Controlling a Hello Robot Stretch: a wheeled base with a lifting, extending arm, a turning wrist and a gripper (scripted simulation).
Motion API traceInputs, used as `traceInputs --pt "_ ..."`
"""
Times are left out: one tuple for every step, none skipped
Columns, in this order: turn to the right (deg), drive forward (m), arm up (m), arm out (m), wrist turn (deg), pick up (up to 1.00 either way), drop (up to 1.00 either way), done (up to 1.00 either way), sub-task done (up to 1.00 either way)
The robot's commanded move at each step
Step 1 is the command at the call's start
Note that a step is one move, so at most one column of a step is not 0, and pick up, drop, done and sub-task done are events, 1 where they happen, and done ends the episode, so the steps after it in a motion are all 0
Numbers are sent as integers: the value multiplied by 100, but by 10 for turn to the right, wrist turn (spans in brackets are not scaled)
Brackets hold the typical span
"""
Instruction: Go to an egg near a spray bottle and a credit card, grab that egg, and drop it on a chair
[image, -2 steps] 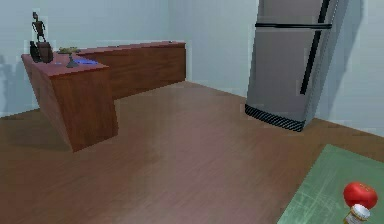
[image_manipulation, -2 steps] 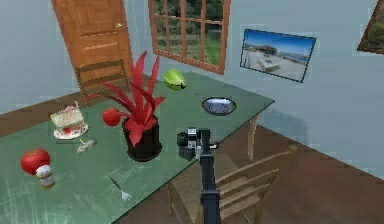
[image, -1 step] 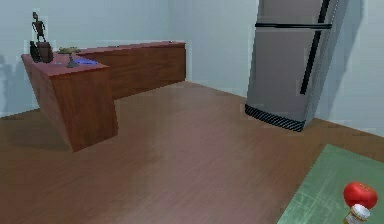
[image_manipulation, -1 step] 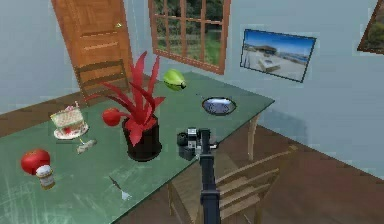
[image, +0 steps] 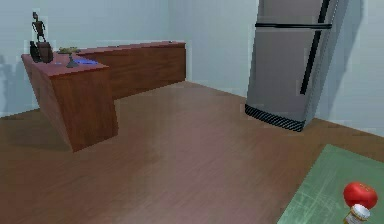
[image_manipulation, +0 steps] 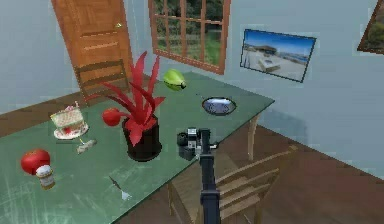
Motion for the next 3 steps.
traceInputs --pt "0 0 10 0 0 0 0 0 0" --pt "0 0 0 -8 0 0 0 0 0" --pt "0 0 0 0 0 0 0 100 0"
